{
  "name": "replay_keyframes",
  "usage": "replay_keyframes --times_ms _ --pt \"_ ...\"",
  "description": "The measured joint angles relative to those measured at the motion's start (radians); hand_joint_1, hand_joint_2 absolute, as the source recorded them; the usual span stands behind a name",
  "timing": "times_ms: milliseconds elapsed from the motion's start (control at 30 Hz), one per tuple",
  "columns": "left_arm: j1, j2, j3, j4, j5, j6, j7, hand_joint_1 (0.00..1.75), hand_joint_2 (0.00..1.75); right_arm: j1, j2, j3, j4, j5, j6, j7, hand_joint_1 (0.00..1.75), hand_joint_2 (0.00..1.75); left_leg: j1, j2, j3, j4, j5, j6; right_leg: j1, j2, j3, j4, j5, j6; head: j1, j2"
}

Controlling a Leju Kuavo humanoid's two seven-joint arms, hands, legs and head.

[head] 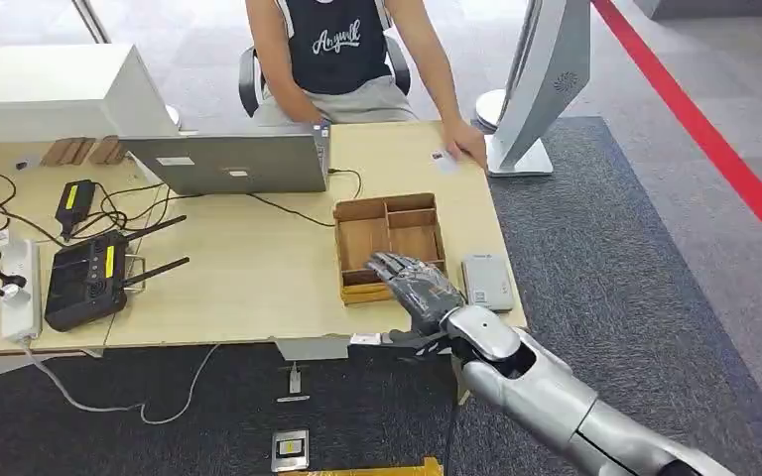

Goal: Pass the card to the sensor for recognition and then transmit it.

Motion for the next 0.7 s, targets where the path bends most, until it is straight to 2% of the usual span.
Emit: replay_keyframes --times_ms 133,200,300,467,700 --pt "0.001 0.000 0.000 0.000 -0.008 0.000 0.000 0.00 0.00 -0.005 0.024 -0.011 0.082 0.023 -0.092 -0.001 0.00 1.75 0.000 0.000 0.000 0.000 0.000 0.000 0.000 0.000 0.000 0.000 0.000 0.000 0.000 0.000" --pt "0.001 0.000 0.000 0.000 -0.013 0.000 -0.011 0.00 0.00 -0.007 0.032 -0.024 0.128 0.053 -0.184 0.009 0.00 1.75 0.000 0.000 0.000 0.000 0.000 0.000 0.000 0.000 0.000 0.000 0.000 0.000 0.000 0.000" --pt "0.001 0.000 0.000 0.000 -0.014 0.000 -0.016 0.00 0.00 -0.021 0.047 -0.044 0.215 0.079 -0.272 -0.006 0.00 1.75 0.000 0.000 0.000 0.000 0.000 0.000 0.000 0.000 0.000 0.000 0.000 0.000 0.000 0.000" --pt "0.001 0.000 0.000 0.000 -0.014 0.000 -0.016 0.00 0.00 -0.028 0.068 -0.063 0.310 0.088 -0.294 -0.013 0.00 1.75 0.000 0.000 0.000 0.000 0.000 0.000 0.000 0.000 0.000 0.000 0.000 0.000 0.000 0.000" --pt "0.001 0.000 0.000 0.000 -0.014 0.000 -0.016 0.00 0.00 -0.030 0.088 -0.080 0.376 0.089 -0.294 -0.014 0.00 1.75 0.000 0.000 0.000 0.000 0.000 0.000 0.000 0.000 0.000 0.000 0.000 0.000 0.000 0.000"
